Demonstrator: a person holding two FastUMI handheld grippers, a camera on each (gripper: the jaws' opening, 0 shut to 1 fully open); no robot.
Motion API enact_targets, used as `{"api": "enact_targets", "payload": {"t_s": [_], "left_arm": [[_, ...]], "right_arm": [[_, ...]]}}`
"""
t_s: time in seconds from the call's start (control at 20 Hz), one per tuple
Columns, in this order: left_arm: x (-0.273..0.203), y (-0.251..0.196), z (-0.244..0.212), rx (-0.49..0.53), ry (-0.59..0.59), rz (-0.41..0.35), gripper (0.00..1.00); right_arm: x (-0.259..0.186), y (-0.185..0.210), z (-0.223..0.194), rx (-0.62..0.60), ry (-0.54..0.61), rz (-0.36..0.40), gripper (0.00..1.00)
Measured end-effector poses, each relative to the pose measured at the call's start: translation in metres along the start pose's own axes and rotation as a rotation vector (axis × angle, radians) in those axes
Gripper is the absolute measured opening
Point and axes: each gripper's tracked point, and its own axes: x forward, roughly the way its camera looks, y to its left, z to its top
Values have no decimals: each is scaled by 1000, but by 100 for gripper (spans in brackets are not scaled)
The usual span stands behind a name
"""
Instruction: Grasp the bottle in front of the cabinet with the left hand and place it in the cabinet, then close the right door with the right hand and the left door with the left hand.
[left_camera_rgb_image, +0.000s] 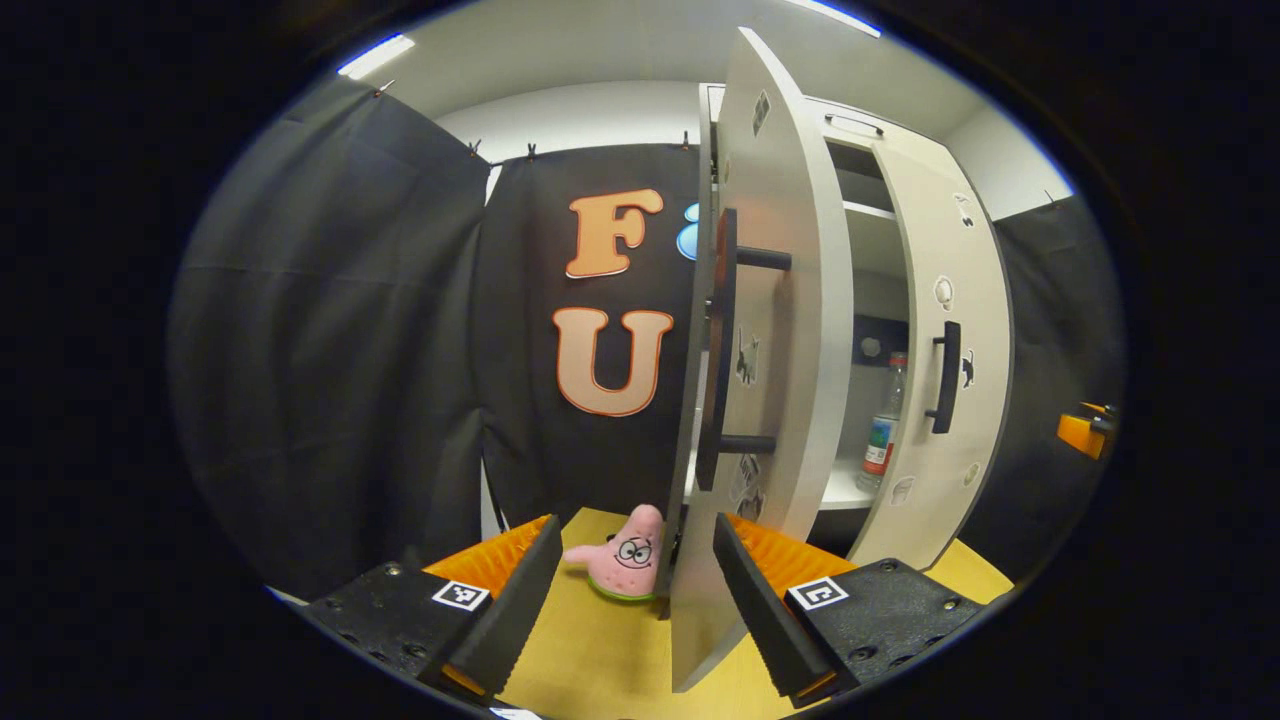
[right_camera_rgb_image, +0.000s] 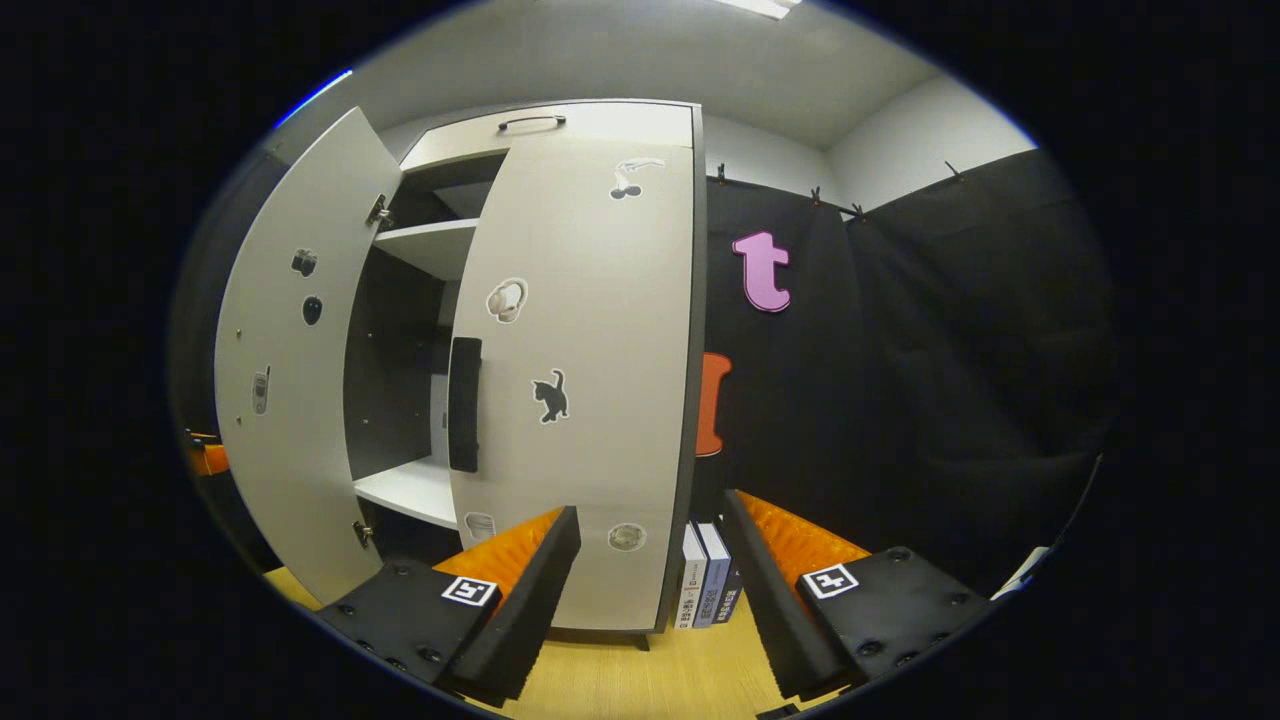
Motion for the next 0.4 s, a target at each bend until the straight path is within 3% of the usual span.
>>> {"api": "enact_targets", "payload": {"t_s": [0.4], "left_arm": [[6, -53, -5, -20, 20, -125, 94]], "right_arm": [[-29, -33, 5, -2, 0, -51, 95]]}}
